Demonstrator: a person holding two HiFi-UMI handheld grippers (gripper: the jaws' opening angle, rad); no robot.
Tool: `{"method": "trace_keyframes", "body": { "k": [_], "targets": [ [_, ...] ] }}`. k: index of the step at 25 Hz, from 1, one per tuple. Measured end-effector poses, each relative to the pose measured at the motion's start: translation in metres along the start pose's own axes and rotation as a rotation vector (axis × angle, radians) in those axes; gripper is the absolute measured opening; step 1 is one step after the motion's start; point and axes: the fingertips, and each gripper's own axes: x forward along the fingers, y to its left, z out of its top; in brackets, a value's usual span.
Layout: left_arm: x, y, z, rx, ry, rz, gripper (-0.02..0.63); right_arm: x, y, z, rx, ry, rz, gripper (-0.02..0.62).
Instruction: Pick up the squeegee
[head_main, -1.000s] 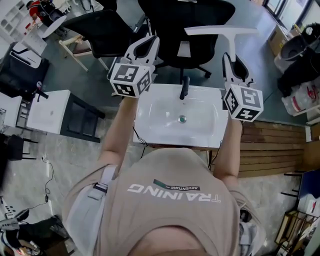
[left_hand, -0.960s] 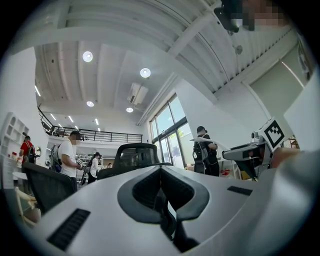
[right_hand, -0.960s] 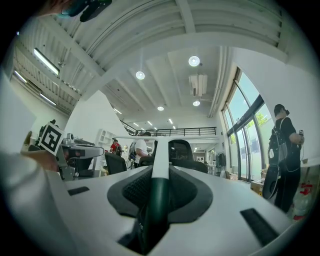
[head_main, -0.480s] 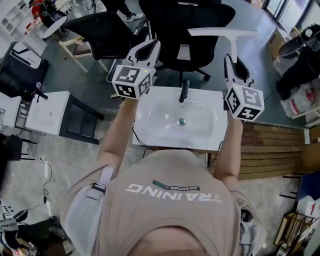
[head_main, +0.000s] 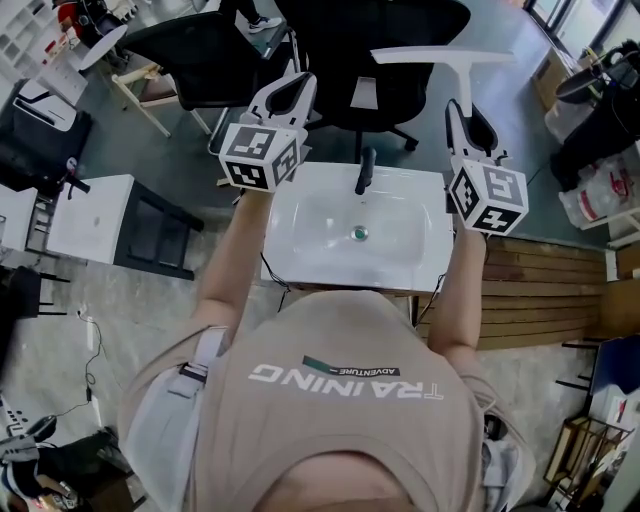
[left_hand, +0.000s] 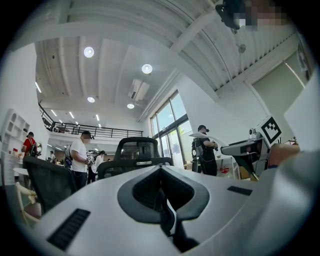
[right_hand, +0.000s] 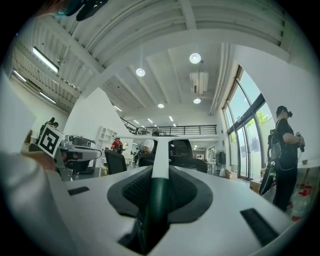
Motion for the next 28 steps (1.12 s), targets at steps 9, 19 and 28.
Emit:
{"method": "trace_keyframes", "body": {
  "k": [9,19,28],
  "targets": [
    [-0.003,0.002,0.008,0.001,-0.026,0.007,0.012,-0.005,-0.005,0.002,0.011,-0.017,-0.022,0.098],
    [0.008,0.003,0.003,0.006,-0.02,0.019,0.012,-0.008,-0.018,-0.003,0.027,-0.024,-0.033,0.098],
    [0.004,0.002,0.008,0.001,-0.024,0.032,0.012,-0.007,-0.018,-0.005,0.032,-0.01,-0.016,0.098]
  ]
}}
